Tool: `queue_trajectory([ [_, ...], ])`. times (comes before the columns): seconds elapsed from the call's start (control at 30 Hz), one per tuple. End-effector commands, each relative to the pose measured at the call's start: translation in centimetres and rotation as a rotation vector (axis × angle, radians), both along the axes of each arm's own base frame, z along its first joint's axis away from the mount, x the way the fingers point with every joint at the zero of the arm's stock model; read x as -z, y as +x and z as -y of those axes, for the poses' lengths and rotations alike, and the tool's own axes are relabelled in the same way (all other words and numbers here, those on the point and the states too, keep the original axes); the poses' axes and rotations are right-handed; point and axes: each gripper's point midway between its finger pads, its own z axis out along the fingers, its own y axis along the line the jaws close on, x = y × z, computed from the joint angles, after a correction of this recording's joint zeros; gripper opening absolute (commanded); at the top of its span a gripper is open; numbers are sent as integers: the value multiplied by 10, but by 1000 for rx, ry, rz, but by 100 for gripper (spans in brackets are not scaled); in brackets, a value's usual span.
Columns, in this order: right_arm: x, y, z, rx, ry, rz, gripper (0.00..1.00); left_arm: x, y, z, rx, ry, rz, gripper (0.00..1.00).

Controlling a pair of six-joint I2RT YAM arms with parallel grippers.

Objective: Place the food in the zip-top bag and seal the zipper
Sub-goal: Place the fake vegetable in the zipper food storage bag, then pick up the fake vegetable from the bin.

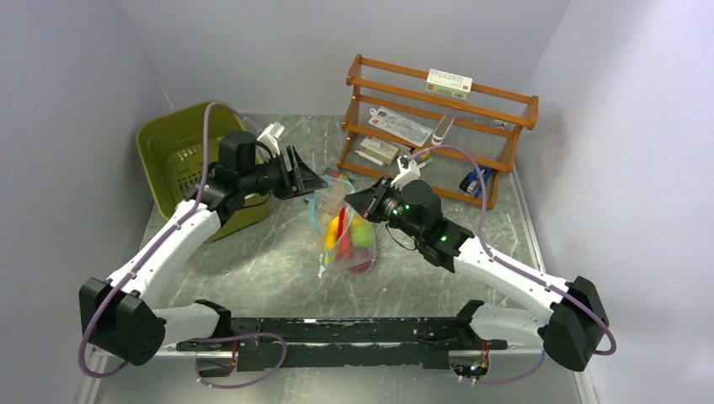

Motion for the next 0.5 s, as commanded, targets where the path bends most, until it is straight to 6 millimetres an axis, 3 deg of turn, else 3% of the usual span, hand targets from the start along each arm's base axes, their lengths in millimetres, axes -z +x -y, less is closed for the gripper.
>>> queue_trajectory([
  [0.0, -5, -2, 7, 16, -13, 20, 0, -34, 9, -14, -62, 68, 155, 60],
  [0.1, -2, -4, 14, 27, -39, 15, 0, -42, 15, -28, -129, 135, 206, 67],
  [0.13, -1, -5, 16, 31, -49, 16, 0, -46, 17, -34, -156, 160, 221, 79],
  [0.17, 0, -5, 19, 40, -59, 17, 0, -49, 19, -40, -177, 183, 235, 85],
  [0.37, 2, -11, 40, 73, -141, 22, 0, -53, 30, -79, -335, 358, 286, 92],
  [0.47, -7, -14, 52, 92, -192, 20, 0, -54, 35, -101, -424, 447, 294, 98],
])
